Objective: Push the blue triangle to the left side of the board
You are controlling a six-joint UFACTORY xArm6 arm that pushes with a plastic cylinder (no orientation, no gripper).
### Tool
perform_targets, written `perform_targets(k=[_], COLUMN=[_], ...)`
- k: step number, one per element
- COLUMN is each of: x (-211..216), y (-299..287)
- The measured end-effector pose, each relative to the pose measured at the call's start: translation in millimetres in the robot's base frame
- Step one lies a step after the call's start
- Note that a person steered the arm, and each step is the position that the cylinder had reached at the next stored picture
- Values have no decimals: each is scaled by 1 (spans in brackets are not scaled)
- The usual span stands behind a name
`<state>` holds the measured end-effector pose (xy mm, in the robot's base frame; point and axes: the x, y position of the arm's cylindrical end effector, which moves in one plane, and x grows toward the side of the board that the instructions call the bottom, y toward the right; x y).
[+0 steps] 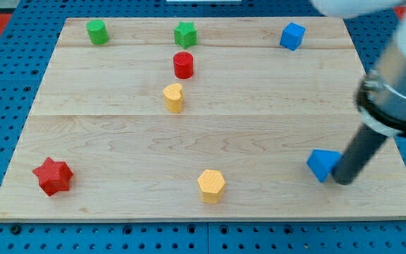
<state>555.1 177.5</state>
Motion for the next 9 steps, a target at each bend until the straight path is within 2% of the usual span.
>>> perform_targets(k=[1,2,3,6,8,9], x=[-15,-22,-42,-45,-20,-38], y=[-49,-8,-11,-165,-184,-215])
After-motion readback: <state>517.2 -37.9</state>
